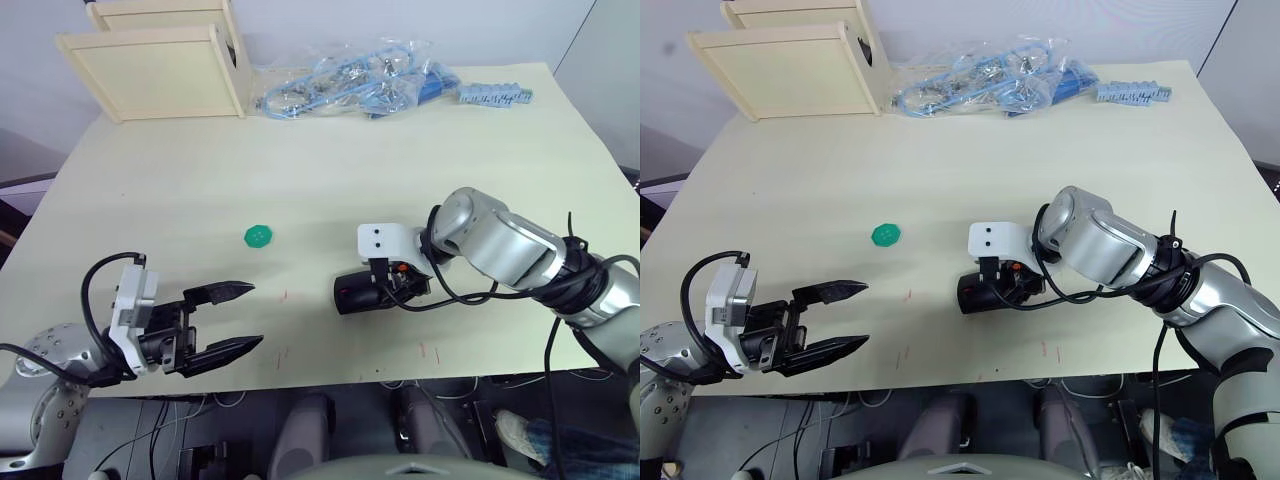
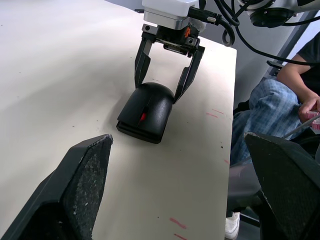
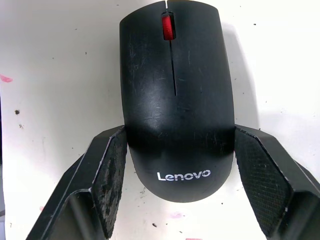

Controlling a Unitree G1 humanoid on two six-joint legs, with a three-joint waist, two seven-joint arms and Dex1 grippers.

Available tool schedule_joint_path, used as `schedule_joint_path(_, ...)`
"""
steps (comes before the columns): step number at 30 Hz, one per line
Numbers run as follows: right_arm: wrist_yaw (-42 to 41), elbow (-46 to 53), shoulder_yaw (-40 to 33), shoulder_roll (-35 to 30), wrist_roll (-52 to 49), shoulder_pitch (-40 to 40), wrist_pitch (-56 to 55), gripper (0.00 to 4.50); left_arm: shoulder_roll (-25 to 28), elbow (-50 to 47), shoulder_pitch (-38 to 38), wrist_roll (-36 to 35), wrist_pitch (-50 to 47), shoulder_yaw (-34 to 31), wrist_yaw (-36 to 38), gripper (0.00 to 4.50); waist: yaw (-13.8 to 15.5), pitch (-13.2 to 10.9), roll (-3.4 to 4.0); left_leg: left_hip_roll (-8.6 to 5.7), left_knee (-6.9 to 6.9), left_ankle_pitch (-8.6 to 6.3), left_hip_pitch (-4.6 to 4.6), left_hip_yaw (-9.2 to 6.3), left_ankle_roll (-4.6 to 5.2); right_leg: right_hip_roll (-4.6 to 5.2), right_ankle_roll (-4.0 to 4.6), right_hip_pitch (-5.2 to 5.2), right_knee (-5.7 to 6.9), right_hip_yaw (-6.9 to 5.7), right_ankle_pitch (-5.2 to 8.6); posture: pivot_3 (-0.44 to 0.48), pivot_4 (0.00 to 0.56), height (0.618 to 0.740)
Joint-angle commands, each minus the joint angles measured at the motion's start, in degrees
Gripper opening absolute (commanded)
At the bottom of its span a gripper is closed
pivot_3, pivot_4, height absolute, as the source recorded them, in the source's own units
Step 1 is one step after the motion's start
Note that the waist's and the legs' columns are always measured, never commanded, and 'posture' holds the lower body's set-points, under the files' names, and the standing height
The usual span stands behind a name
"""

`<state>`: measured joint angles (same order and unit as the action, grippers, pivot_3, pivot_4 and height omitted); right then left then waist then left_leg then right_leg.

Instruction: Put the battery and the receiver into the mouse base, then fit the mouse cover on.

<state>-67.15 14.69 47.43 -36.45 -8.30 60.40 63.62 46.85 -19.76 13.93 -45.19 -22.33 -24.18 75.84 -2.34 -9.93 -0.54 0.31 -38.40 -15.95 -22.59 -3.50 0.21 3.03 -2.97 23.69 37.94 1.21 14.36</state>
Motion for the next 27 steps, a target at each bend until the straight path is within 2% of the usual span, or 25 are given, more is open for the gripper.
schedule_joint_path(1,-0.2,1.0,-1.6,0.4,-0.5,1.3,-0.4,3.31,-0.2,-1.8,0.1,-0.8,0.5,-0.4,0.1,4.50,0.0,0.0,0.00,0.00,0.00,0.00,0.00,0.00,0.00,0.00,0.00,0.00,0.00,0.00,0.00,0.000,0.150,0.740)
schedule_joint_path(10,-0.3,1.1,-1.8,0.4,-0.6,1.4,-0.5,3.31,-0.2,-1.6,-0.2,-0.7,0.5,-0.2,0.2,4.50,0.0,0.0,0.00,0.00,0.00,0.00,0.00,0.00,0.00,0.00,0.00,0.00,0.00,0.00,0.00,0.000,0.150,0.740)
schedule_joint_path(13,0.0,0.9,-1.9,0.6,-0.4,1.4,-0.7,4.36,-0.2,-1.5,-0.4,-0.7,0.5,-0.1,0.1,4.50,0.0,0.0,0.00,0.00,0.00,0.00,0.00,0.00,0.00,0.00,0.00,0.00,0.00,0.00,0.00,0.000,0.150,0.740)
schedule_joint_path(14,0.1,0.9,-1.9,0.5,-0.4,1.4,-0.8,4.43,-0.2,-1.5,-0.5,-0.6,0.5,0.0,0.1,4.50,0.0,0.0,0.00,0.00,0.00,0.00,0.00,0.00,0.00,0.00,0.00,0.00,0.00,0.00,0.00,0.000,0.150,0.740)
schedule_joint_path(20,0.1,1.0,-2.4,0.3,-0.2,1.6,-1.2,4.43,-0.3,-1.3,-0.7,-0.5,0.6,0.2,0.1,4.50,0.0,0.0,0.00,0.00,0.00,0.00,0.00,0.00,0.00,0.00,0.00,0.00,0.00,0.00,0.00,0.000,0.150,0.740)
schedule_joint_path(23,-0.8,3.4,-4.9,-1.5,-1.2,1.3,-2.6,4.43,-0.4,-1.1,-0.9,-0.3,0.7,0.3,0.0,4.50,0.1,0.0,0.01,-0.01,0.00,0.00,-0.01,0.00,0.00,0.01,0.00,0.00,0.00,0.00,0.00,0.000,0.150,0.740)
schedule_joint_path(27,0.9,6.2,-14.6,-1.1,-5.6,-3.4,-5.3,4.43,-0.5,-0.9,-0.8,-0.3,0.8,0.1,0.0,4.50,0.1,0.0,-0.01,0.00,0.01,0.00,-0.02,-0.03,0.00,0.01,0.00,0.00,-0.03,-0.02,0.00,0.000,0.150,0.740)
